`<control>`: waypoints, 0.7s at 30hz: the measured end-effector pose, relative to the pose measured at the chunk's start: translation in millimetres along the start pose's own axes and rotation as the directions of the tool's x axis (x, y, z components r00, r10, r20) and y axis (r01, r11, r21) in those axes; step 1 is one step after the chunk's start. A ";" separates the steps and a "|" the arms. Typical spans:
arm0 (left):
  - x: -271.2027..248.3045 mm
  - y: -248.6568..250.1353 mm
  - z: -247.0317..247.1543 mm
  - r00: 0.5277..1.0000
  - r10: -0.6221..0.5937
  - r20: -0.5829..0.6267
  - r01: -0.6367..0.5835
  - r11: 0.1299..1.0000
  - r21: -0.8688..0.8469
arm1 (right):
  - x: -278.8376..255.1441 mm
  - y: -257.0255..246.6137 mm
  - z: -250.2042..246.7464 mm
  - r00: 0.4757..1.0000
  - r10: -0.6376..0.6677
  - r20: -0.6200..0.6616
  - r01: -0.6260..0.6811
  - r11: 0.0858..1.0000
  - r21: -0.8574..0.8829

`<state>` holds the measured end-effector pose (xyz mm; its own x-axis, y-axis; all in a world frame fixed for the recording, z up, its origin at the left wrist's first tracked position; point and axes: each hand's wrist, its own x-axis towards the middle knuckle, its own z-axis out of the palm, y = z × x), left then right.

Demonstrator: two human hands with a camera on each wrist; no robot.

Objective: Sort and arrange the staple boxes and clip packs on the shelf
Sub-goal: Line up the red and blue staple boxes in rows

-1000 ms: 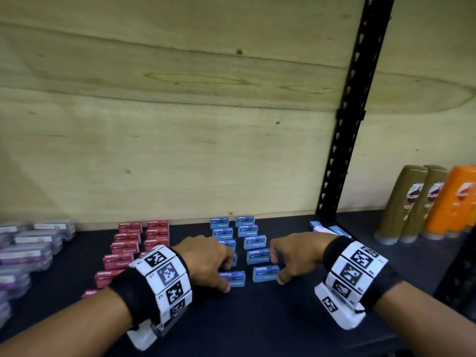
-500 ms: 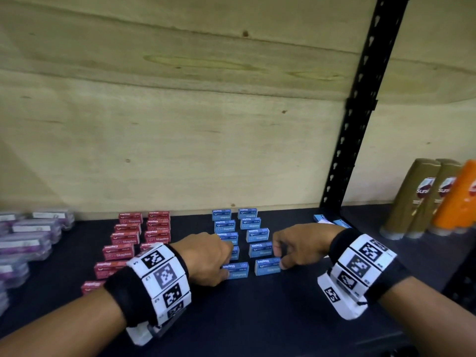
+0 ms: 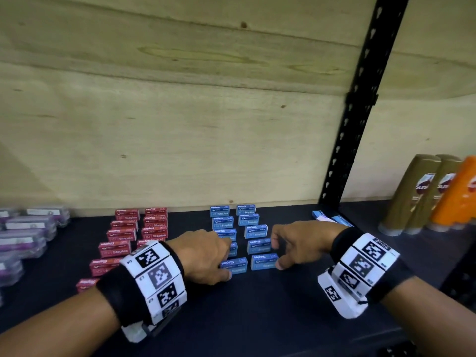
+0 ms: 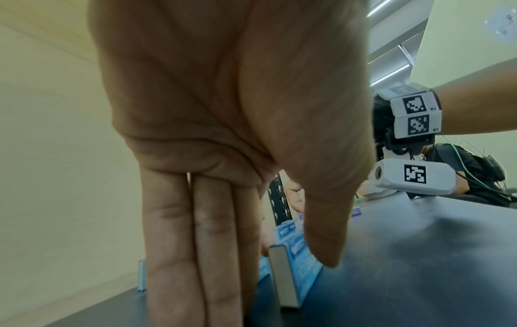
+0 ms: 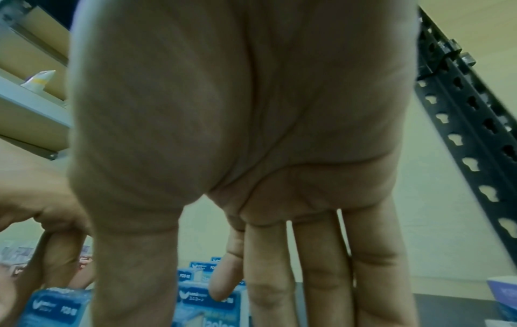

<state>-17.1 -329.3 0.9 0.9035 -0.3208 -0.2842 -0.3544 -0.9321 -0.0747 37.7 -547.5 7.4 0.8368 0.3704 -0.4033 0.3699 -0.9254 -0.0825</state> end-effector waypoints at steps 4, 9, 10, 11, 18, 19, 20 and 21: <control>-2.6 -2.8 -2.7 1.000 -0.021 0.017 0.021 0.999 -0.031 | -9.7 17.6 -4.9 0.997 -0.018 0.070 0.006 0.986 0.164; -3.6 -2.9 -18.2 0.997 -0.019 -0.077 0.020 1.000 0.010 | -21.4 55.9 -17.1 1.000 0.000 0.024 -0.009 0.930 0.367; -2.2 -2.0 -23.3 0.996 -0.011 -0.089 0.013 1.000 0.019 | -21.2 65.4 -20.6 0.999 0.033 -0.029 -0.019 0.920 0.390; 0.5 -0.6 -28.6 0.995 -0.002 -0.097 0.004 1.000 0.029 | -18.8 77.2 -23.8 0.993 0.079 -0.091 -0.037 0.916 0.399; 55.5 11.8 -69.2 0.990 0.123 -0.063 -0.124 0.992 -0.013 | 5.1 164.0 -45.4 0.931 0.314 -0.188 -0.300 0.949 0.099; 68.1 13.6 -75.2 0.988 0.147 -0.053 -0.148 0.989 -0.024 | 7.3 171.0 -47.6 0.928 0.337 -0.159 -0.328 0.941 0.084; 79.1 14.6 -80.7 0.985 0.166 -0.054 -0.168 0.986 -0.018 | 8.4 173.9 -49.6 0.928 0.348 -0.137 -0.343 0.938 0.056; 90.7 16.8 -86.5 0.981 0.184 -0.057 -0.184 0.983 -0.001 | 9.4 175.5 -50.5 0.928 0.355 -0.115 -0.355 0.935 0.024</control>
<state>79.8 -388.6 56.5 0.8352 -0.4958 -0.2378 -0.5146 -0.8572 -0.0200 130.9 -702.4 35.2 0.9542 0.0239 -0.2982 0.0388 -0.9983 0.0441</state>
